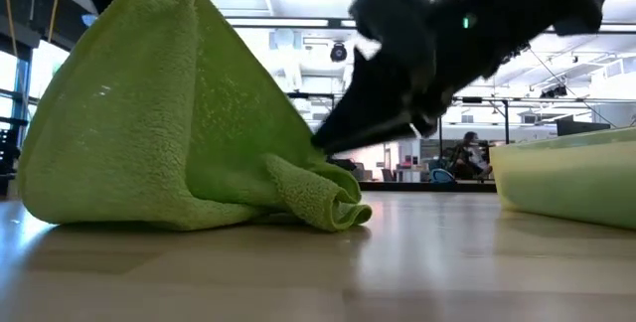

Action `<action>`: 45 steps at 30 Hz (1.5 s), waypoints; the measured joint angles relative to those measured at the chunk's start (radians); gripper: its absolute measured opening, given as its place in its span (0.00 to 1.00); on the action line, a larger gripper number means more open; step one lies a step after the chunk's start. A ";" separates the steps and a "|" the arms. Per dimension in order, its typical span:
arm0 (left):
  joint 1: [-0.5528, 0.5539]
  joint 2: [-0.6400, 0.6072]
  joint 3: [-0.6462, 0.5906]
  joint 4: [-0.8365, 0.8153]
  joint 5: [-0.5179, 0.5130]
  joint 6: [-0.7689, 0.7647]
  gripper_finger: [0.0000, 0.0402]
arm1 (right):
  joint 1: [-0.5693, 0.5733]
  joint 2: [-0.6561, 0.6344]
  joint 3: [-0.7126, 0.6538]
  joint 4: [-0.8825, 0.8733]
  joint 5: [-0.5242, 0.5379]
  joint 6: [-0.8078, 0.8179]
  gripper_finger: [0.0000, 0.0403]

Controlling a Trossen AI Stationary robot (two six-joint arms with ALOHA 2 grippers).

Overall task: Roll microfiber towels into tight, uniform cylinder then place into a basket
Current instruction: Fold the light green cloth

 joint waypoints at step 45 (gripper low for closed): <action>-0.021 0.000 0.000 0.000 0.004 -0.003 0.00 | -0.106 0.045 0.074 -0.329 0.125 -0.160 0.33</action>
